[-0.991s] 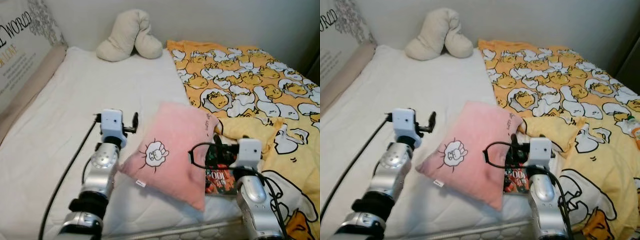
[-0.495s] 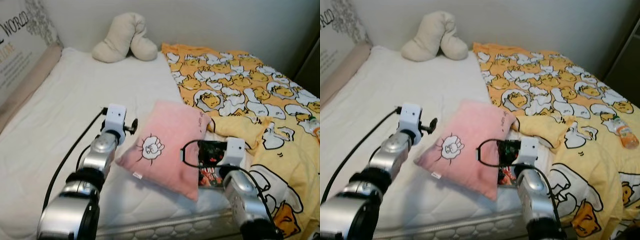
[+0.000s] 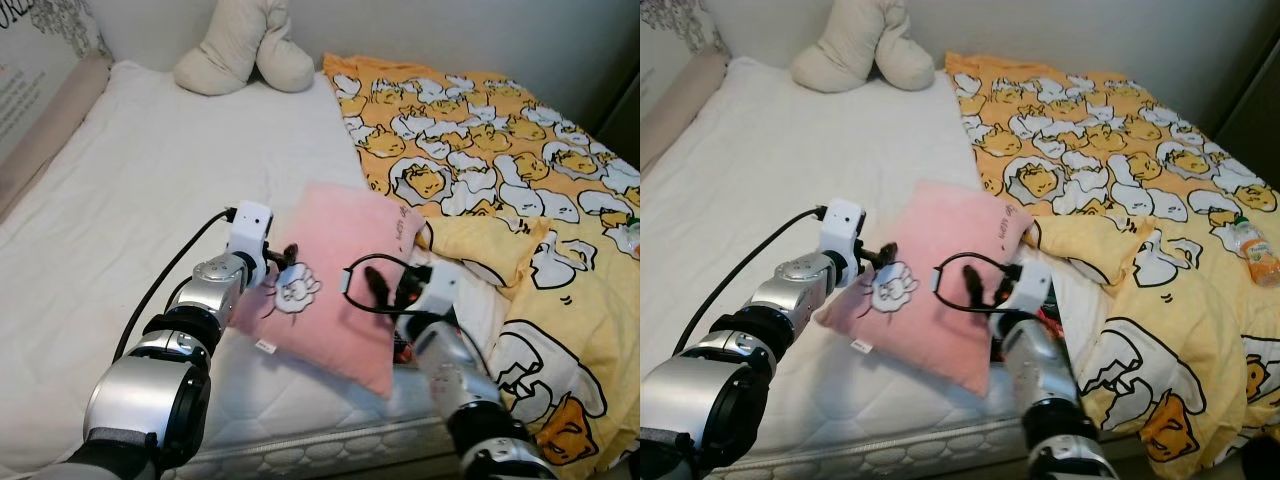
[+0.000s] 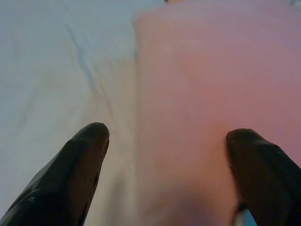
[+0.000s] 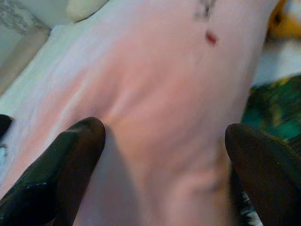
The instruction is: Clean up the room
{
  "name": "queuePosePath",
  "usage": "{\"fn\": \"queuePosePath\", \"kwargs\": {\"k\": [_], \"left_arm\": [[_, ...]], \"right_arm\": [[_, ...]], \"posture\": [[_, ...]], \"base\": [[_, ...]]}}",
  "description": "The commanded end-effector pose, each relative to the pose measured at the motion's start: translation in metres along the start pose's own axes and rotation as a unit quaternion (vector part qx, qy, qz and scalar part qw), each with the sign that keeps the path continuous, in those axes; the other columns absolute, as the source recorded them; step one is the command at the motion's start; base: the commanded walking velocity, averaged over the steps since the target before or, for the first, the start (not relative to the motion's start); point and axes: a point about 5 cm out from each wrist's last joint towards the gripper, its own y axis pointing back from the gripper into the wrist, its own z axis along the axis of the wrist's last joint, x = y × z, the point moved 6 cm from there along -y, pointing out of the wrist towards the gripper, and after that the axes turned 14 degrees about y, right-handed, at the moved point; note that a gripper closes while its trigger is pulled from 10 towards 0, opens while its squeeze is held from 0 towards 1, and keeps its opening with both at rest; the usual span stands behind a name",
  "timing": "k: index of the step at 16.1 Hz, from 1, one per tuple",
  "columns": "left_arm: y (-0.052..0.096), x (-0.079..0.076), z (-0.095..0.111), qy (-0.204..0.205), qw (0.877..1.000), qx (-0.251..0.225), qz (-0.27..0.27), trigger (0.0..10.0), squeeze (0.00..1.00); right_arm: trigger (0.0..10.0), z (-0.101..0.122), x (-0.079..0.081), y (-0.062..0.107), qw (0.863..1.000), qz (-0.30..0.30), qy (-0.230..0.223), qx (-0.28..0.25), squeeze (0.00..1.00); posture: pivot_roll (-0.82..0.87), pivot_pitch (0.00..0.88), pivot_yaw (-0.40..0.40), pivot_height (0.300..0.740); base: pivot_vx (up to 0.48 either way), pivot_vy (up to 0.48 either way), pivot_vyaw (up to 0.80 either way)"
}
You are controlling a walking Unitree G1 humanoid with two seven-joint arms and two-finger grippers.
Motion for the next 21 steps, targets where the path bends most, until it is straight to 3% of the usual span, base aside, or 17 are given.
{"fn": "queuePosePath", "kwargs": {"k": [1, 4, 6, 8, 10, 11, 12, 13, 14, 15, 17, 21], "left_arm": [[0.000, -0.003, -0.006, -0.002, 1.000, 0.025, -0.012, 10.0, 0.00], [0.002, -0.011, -0.011, -0.009, 0.996, 0.063, -0.065, 10.0, 0.00], [0.009, 0.007, -0.012, -0.002, 0.996, 0.072, -0.060, 10.0, 0.00], [0.013, 0.011, -0.035, 0.008, 0.992, 0.106, -0.063, 10.0, 0.00], [0.018, 0.017, -0.058, 0.046, 0.990, 0.127, -0.049, 10.0, 0.00], [0.019, 0.020, -0.070, 0.041, 0.989, 0.139, -0.038, 10.0, 0.00], [0.019, 0.020, -0.075, 0.029, 0.988, 0.146, -0.035, 10.0, 0.00], [0.019, 0.017, -0.080, 0.020, 0.988, 0.149, -0.032, 10.0, 0.00], [0.016, 0.015, -0.077, 0.016, 0.990, 0.139, -0.023, 1.3, 0.00], [0.012, 0.011, -0.071, 0.012, 0.992, 0.124, -0.018, 0.0, 0.00], [0.005, -0.004, -0.058, 0.015, 0.995, 0.090, -0.032, 0.0, 0.00], [0.003, -0.017, -0.062, -0.003, 0.995, 0.088, -0.045, 0.0, 0.00]], "right_arm": [[10.0, -0.010, 0.008, -0.001, 0.999, 0.015, -0.029, 0.018, 0.00], [10.0, -0.036, 0.027, 0.000, 0.994, 0.030, -0.086, 0.057, 0.00], [10.0, -0.050, 0.034, 0.005, 0.993, 0.038, -0.085, 0.077, 0.00], [10.0, -0.059, 0.027, 0.007, 0.992, 0.030, -0.074, 0.097, 0.00], [10.0, -0.071, 0.012, 0.013, 0.990, 0.016, -0.032, 0.134, 0.00], [8.3, -0.075, 0.003, 0.016, 0.989, 0.007, -0.010, 0.150, 0.00], [8.3, -0.076, 0.000, 0.017, 0.988, 0.004, -0.004, 0.153, 0.00], [0.0, -0.075, -0.008, 0.018, 0.987, -0.004, 0.013, 0.158, 0.00], [0.0, -0.072, -0.012, 0.017, 0.987, -0.007, 0.021, 0.156, 0.00], [0.0, -0.069, -0.014, 0.016, 0.988, -0.008, 0.022, 0.155, 0.00], [0.0, -0.063, -0.012, 0.012, 0.989, -0.007, -0.009, 0.147, 0.00], [0.0, -0.061, 0.003, 0.008, 0.989, 0.018, -0.033, 0.143, 0.00]], "posture": [[0.11, 0.137, -0.040, 0.740], [0.11, 0.151, -0.041, 0.740], [0.12, 0.152, -0.043, 0.740], [0.12, 0.155, -0.047, 0.740], [0.12, 0.157, -0.057, 0.740], [0.12, 0.157, -0.060, 0.740], [0.12, 0.156, -0.062, 0.740], [0.11, 0.153, -0.064, 0.740], [0.11, 0.152, -0.066, 0.740], [0.10, 0.145, -0.067, 0.740], [0.10, 0.137, -0.064, 0.740], [0.10, 0.115, -0.050, 0.740]], "base": [[0.000, 0.000, 0.00], [0.000, 0.000, 0.00], [0.000, 0.000, 0.00], [0.000, 0.000, 0.00], [0.000, 0.000, 0.00], [0.000, 0.000, 0.00], [0.000, 0.000, 0.00], [0.000, 0.000, 0.00], [0.000, 0.000, 0.00], [0.000, 0.000, 0.00], [0.000, 0.000, 0.00], [0.000, 0.000, 0.00]]}}
